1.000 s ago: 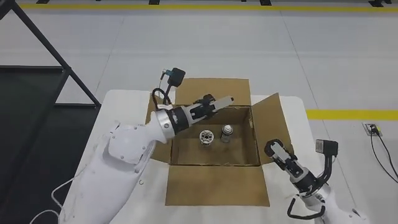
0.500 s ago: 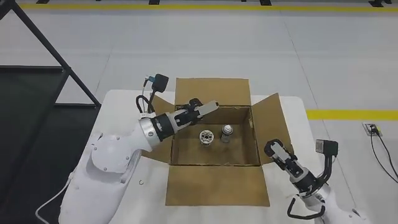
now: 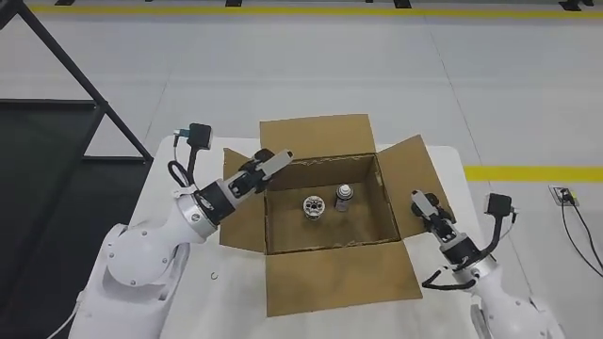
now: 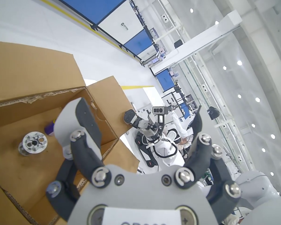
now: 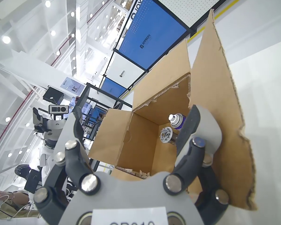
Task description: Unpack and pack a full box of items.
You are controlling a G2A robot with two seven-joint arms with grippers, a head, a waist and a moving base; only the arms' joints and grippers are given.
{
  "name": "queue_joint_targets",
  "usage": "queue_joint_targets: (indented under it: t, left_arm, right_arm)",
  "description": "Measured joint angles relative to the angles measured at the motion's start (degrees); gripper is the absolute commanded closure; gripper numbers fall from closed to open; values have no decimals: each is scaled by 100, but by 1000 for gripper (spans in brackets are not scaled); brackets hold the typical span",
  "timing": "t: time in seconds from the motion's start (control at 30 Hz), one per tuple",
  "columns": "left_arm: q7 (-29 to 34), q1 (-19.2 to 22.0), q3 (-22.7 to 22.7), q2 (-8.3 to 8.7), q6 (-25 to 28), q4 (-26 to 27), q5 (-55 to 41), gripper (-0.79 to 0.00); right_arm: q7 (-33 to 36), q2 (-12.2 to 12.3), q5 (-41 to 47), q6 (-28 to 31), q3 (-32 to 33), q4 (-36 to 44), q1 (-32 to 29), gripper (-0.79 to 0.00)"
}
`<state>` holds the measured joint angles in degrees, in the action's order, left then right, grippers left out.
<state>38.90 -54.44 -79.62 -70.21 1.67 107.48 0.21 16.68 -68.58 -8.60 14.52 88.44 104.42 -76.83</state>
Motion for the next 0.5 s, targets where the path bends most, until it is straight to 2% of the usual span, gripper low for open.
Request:
queue_joint_targets:
  t: [0.23, 0.33, 0.5]
  left_arm:
    - [31, -68, -39, 29, 8, 38, -71, -785]
    - [24, -54, -17, 36, 32, 22, -95, -785]
    - [-27, -67, -30, 51, 76, -7, -124, -785]
  right_arm:
    - [171, 40, -404, -161, 138, 22, 119, -785]
    - [267, 40, -600, -475, 35, -212, 400, -785]
    - [619, 54, -561, -574, -33, -620, 713, -785]
